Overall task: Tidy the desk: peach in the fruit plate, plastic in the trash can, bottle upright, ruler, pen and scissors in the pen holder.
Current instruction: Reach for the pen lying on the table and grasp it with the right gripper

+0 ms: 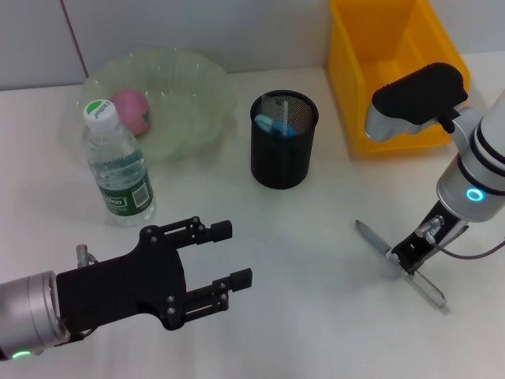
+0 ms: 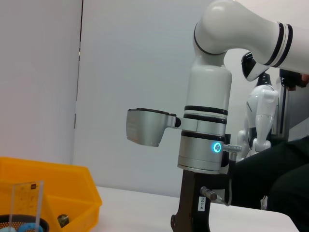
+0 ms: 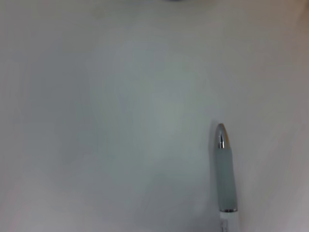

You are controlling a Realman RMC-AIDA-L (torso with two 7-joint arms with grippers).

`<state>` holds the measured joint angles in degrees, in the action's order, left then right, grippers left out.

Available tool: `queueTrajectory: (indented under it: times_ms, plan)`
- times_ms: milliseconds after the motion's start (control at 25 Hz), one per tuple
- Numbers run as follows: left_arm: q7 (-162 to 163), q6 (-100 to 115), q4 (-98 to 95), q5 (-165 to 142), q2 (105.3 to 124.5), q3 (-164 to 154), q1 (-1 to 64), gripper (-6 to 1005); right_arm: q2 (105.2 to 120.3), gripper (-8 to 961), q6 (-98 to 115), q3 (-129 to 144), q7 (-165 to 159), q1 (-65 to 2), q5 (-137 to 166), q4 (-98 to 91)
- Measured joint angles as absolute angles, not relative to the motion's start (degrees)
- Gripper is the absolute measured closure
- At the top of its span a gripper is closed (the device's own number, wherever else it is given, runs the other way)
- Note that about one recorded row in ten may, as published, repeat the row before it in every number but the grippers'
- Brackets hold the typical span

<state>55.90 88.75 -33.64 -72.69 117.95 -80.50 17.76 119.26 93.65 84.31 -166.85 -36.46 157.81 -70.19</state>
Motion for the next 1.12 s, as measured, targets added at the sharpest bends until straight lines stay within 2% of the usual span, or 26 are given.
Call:
queueTrajectory:
  times_ms: [200, 400, 600, 960, 1120]
  plan:
    - [55.9, 88.8, -33.6, -72.7, 117.95, -80.5, 17.9, 361, 119.26, 955, 93.7, 84.1, -167.3, -36.4, 157.9, -71.2]
    - [55.9, 88.9, -33.6, -72.7, 117.95, -80.7, 18.2, 361, 119.23, 845, 93.8, 83.3, -167.3, -36.4, 158.2, -71.3]
    - [55.9, 88.7, -33.6, -72.7, 117.95, -80.8, 18.2, 361, 119.19, 640, 93.6, 83.5, -167.3, -36.4, 158.4, -70.9]
    - [55.9, 88.8, -33.6, -72.7, 117.95, -80.8, 18.1, 361, 119.17, 573, 93.0, 83.8, -167.3, -36.4, 158.4, -70.5]
    - [55.9, 88.8, -33.6, -72.7, 117.94, -80.7, 18.1, 361, 119.19, 589, 92.7, 83.9, -167.3, -36.4, 158.4, -70.0]
